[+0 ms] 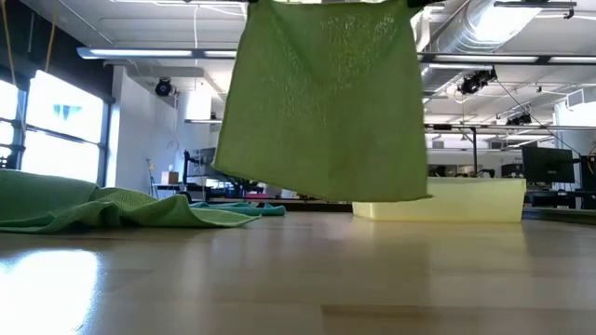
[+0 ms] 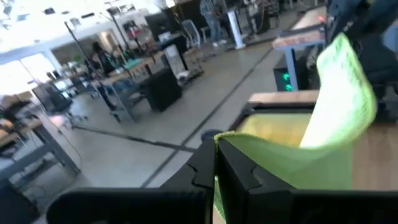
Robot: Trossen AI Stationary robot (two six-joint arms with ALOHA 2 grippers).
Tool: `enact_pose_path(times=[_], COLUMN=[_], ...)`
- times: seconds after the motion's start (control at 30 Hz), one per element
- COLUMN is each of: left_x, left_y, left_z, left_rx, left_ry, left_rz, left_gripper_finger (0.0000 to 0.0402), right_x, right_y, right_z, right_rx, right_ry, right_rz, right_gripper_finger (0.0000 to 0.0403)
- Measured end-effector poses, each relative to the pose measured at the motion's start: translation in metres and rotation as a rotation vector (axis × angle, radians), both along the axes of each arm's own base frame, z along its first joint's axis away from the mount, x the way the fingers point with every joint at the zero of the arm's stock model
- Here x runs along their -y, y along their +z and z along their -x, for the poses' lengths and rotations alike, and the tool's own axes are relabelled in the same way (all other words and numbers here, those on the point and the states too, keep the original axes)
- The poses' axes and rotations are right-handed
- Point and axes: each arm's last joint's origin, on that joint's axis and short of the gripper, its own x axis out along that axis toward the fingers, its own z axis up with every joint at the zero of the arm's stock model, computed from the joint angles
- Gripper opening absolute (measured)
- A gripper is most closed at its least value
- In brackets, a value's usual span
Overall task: Roll microfiber towels into tight, uniform cylinder then place into a basket
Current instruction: Roll the light green towel
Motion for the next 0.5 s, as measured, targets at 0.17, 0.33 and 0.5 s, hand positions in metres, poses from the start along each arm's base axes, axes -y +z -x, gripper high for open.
enact_pose_path(times=[0.17, 0.33, 0.5], left_x=[0.007, 0.031, 0.064], left_y=[0.002, -0.018, -0.049], left_z=[0.0, -0.002, -0.011], left_rx=[0.011, -0.033, -0.102], left_ry=[-0.027, -0.185, -0.346], left_rz=[-0.006, 0.164, 0.336], left_gripper_finger=[0.0, 0.0, 0.0], right_x=[-0.001, -0.018, -0.044], right_y=[-0.004, -0.019, -0.039], right_z=[0.001, 0.006, -0.002], right_rx=[-0.051, -0.173, -0.307], right_ry=[0.048, 0.223, 0.286], right_rz=[-0.006, -0.262, -0.466], right_gripper_finger=[0.0, 0.0, 0.0])
